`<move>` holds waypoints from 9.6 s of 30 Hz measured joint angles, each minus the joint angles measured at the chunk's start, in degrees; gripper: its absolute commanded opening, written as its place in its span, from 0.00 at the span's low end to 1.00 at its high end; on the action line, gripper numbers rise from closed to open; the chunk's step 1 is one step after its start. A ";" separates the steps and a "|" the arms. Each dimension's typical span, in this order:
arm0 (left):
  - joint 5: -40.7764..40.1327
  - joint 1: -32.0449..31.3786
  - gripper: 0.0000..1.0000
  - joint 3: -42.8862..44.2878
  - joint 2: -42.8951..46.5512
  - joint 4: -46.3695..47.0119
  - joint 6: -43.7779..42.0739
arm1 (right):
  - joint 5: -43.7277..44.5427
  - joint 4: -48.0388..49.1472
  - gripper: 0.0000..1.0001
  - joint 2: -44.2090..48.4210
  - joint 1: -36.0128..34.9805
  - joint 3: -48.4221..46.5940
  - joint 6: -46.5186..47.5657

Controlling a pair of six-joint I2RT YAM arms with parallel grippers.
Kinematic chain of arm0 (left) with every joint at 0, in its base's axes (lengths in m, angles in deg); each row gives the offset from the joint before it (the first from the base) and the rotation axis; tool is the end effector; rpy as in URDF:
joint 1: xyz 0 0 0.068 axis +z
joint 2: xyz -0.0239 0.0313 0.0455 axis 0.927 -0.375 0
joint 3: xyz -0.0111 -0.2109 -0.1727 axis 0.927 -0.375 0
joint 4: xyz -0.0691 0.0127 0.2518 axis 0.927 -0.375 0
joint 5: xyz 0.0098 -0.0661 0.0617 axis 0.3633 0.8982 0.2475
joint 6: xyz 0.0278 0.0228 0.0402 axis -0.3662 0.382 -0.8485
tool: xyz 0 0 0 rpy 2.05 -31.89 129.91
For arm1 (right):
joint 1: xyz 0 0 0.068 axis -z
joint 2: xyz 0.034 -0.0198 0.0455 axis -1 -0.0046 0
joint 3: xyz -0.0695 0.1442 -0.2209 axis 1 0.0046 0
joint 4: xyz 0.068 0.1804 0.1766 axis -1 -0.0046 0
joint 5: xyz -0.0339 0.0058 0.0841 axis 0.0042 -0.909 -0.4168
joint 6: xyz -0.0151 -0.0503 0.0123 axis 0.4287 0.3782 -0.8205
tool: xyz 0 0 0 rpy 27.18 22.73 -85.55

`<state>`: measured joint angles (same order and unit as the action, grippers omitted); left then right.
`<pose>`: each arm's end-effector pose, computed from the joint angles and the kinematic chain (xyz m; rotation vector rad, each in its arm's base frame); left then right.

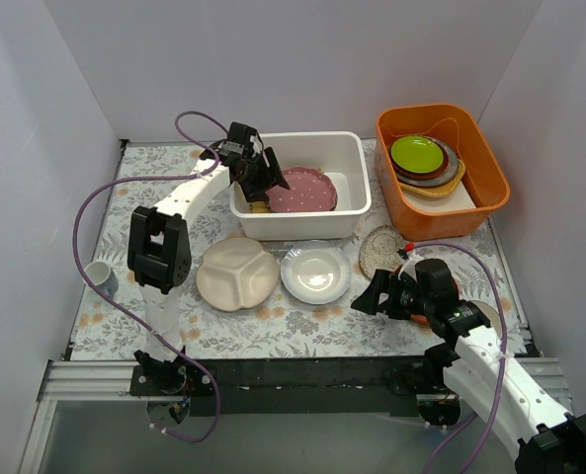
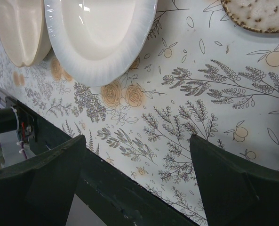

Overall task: Place the plates into the plastic bin on the countertop
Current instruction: Place the plate in the plastic bin, then pick up the plate at the center of the board, then place the plate in the plastic bin.

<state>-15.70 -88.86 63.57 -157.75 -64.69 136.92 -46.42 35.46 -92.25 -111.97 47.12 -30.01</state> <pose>0.4219 -0.1697 0.2562 -1.2391 2.4855 -0.8827 0.1251 0.0649 0.1830 0.0389 2.3622 0.9196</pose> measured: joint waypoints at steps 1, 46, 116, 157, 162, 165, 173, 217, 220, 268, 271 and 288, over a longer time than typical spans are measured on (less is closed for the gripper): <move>-0.04 -0.02 0.69 0.04 0.09 0.07 -0.02 | 0.00 -0.02 0.98 0.00 0.00 0.00 0.00; 7.48 -15.80 0.83 -22.34 24.04 8.61 -0.31 | 2.40 -9.35 0.98 1.68 0.00 -18.08 0.24; -4.44 -24.94 0.80 -33.29 39.01 1.53 1.90 | -7.10 54.55 0.43 -45.75 0.00 2.91 -16.57; -5.01 -24.94 0.79 -44.26 46.18 2.12 4.85 | -4.70 33.29 0.01 -21.64 0.04 2.71 -14.80; -4.79 -24.94 0.79 -44.46 46.18 2.56 4.87 | -4.48 29.35 0.01 -18.71 0.04 2.64 -14.25; -4.79 -24.94 0.79 -44.68 46.18 2.82 4.87 | -4.46 27.39 0.01 -17.03 0.07 2.64 -13.97; -4.74 -24.94 0.79 -45.57 46.49 3.41 5.07 | -3.69 17.77 0.01 -12.02 0.15 -0.52 -13.46; -4.81 -24.94 0.74 -54.23 49.18 14.99 10.12 | -14.91 21.62 0.01 -6.16 1.95 -9.55 -22.23; -4.59 -24.94 0.68 -54.66 49.24 16.26 10.43 | -15.91 23.43 0.01 -6.10 1.99 -8.39 -23.08; -5.29 -19.76 0.00 -46.45 46.82 14.10 8.76 | -11.98 13.62 0.84 -1.09 2.14 -7.98 -18.12; -4.24 -17.75 0.00 -44.41 45.70 14.08 7.69 | -11.80 13.14 0.84 -0.92 2.14 -7.98 -17.88; 3.17 -8.59 0.00 -23.87 30.27 12.68 0.94 | -11.82 10.84 0.83 0.28 2.14 -7.98 -16.61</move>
<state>-12.53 -97.45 39.70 -127.48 -52.02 137.86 -58.25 46.30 -91.97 -109.83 39.14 -46.62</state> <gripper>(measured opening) 0.167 0.836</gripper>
